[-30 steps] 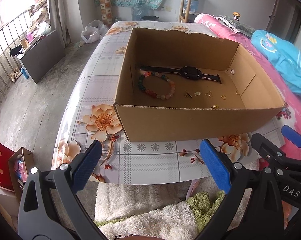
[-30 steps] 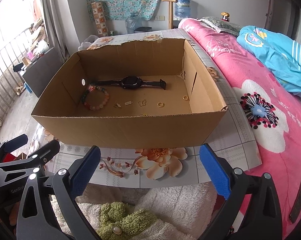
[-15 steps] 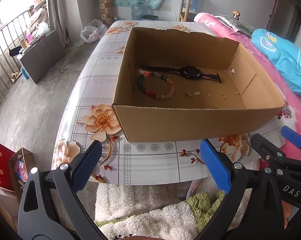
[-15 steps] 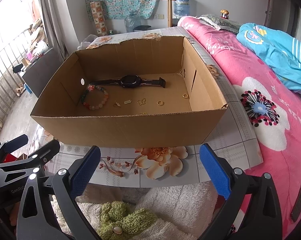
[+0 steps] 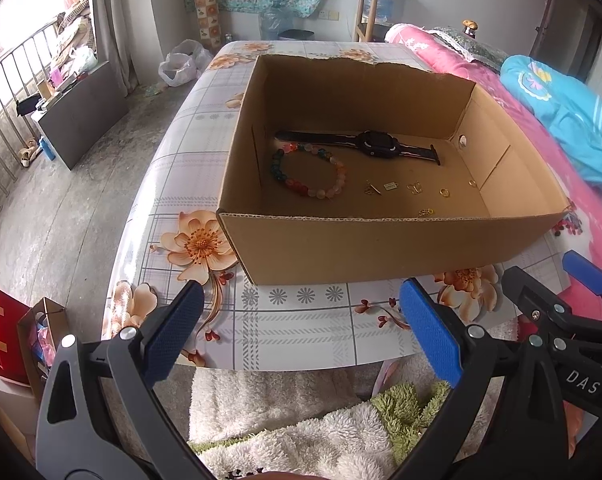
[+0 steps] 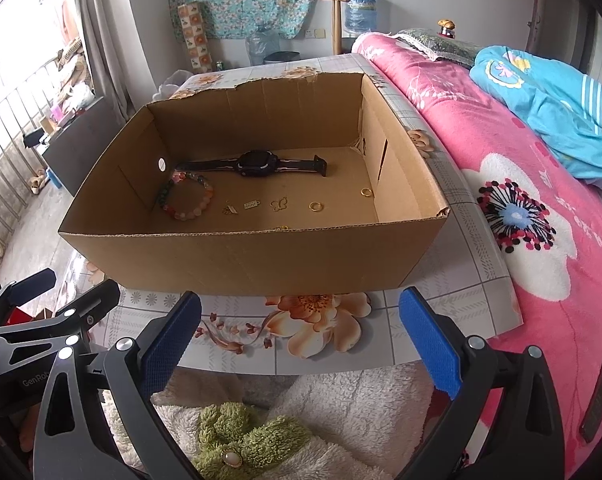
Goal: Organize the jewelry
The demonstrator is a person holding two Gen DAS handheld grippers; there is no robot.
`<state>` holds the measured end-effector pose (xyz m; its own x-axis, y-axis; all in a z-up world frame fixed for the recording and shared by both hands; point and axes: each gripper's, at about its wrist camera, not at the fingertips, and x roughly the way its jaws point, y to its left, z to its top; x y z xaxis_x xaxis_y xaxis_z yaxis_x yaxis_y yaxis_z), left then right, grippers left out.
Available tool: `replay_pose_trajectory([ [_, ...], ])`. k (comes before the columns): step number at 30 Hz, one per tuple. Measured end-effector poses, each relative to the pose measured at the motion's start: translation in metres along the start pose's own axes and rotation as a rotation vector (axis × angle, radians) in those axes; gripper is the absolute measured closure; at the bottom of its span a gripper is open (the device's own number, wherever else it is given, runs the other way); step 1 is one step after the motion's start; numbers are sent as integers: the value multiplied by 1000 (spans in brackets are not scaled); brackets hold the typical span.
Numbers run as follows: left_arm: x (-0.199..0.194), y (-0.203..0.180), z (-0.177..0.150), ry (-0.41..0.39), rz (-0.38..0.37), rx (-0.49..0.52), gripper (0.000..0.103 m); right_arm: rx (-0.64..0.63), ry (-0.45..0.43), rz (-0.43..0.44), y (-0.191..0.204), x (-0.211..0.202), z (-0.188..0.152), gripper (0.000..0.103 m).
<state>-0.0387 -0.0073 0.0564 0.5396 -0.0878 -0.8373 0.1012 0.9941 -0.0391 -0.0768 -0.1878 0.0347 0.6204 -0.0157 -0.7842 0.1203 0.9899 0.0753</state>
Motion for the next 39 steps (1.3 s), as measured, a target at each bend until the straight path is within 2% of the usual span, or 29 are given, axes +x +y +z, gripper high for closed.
replay_pose_trajectory([
  [39,2,0,-3,14,-2,12,8,17,10,-5,-1,0,-2,6],
])
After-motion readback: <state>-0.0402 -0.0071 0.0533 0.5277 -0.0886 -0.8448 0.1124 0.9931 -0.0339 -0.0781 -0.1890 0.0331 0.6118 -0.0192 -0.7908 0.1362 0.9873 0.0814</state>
